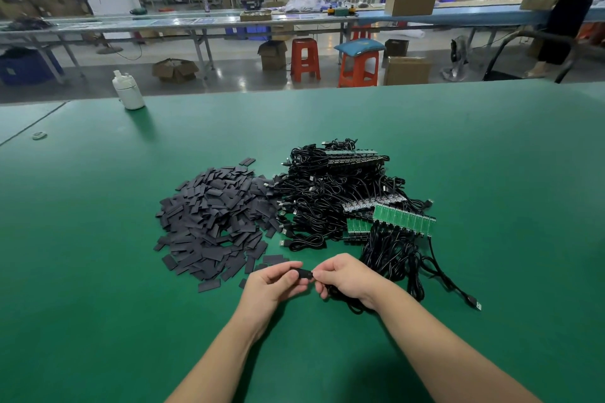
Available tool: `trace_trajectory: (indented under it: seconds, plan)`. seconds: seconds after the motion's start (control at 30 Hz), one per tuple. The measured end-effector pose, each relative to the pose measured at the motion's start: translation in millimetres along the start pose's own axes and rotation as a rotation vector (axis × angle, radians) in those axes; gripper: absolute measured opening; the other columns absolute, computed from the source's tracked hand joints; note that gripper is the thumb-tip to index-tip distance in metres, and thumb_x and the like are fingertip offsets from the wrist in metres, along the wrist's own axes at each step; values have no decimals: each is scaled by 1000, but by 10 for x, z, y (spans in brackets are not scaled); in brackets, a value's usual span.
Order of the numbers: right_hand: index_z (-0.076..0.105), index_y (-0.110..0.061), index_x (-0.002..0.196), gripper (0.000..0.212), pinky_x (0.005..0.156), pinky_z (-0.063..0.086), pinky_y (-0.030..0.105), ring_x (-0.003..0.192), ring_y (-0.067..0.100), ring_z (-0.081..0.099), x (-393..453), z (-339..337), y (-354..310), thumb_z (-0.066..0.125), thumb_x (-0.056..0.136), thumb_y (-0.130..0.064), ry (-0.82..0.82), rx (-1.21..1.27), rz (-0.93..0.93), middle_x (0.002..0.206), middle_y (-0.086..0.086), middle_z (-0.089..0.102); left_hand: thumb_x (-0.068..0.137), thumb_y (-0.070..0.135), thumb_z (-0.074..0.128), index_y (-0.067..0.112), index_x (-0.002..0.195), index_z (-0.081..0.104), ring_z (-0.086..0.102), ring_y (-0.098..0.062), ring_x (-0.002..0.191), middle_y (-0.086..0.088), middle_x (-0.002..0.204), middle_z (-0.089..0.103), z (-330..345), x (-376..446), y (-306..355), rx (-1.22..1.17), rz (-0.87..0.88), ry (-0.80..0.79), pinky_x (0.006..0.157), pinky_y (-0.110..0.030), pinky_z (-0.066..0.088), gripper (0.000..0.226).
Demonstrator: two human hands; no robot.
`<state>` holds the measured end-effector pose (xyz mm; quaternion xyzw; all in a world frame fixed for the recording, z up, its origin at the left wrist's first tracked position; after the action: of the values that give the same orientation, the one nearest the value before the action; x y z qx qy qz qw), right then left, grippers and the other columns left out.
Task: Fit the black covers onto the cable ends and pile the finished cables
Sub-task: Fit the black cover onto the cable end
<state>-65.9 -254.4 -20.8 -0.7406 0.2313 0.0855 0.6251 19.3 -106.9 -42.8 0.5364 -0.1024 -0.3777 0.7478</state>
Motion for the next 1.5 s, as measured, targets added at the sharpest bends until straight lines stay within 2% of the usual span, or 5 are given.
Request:
trace_trajectory:
  seconds: [0.57,0.8,1.33,1.43,1.5]
  plan:
    - [70,-6,102,14,88,58,34,77,16,70,92,43,77,59,99,-13,27,67,22,88,9,78,90,17,60,2,106,74,70,-30,94,-30,103,69,-40,5,-45,-67,-65,-67,82,-31,57,26]
    - [68,-9,103,10,73,55,24,77,15,72,54,20,62,65,95,-14,48,118,25,90,7,78,90,14,60,-2,107,72,69,-34,99,-36,112,65,-48,-5,-35,-152,-125,-114,82,-31,57,26]
    - [69,1,103,14,69,52,20,74,15,70,-13,-5,23,63,96,-9,29,85,-3,88,11,77,90,13,60,-1,104,73,71,-35,95,-36,106,66,-56,8,-55,-116,-111,-94,79,-30,58,24]
    - [70,0,100,14,67,53,20,71,14,70,8,-25,23,64,96,-11,15,61,33,84,8,77,98,9,54,0,109,69,72,-32,85,-31,98,70,-50,19,-42,55,-61,-60,76,-31,59,21]
    - [71,-1,97,13,64,53,20,67,14,69,37,-41,31,65,96,-12,13,64,63,80,6,77,100,9,53,5,115,67,72,-25,80,-19,89,74,-39,2,27,388,37,-46,75,-29,57,21]
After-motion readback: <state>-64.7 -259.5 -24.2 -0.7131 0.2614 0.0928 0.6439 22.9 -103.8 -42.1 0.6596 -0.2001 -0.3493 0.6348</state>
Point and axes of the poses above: each hand's wrist, its own x-axis towards the middle knuckle, its own z-axis out of the palm, y = z × x, the point moved 5 cm from there along x, towards the middle knuckle
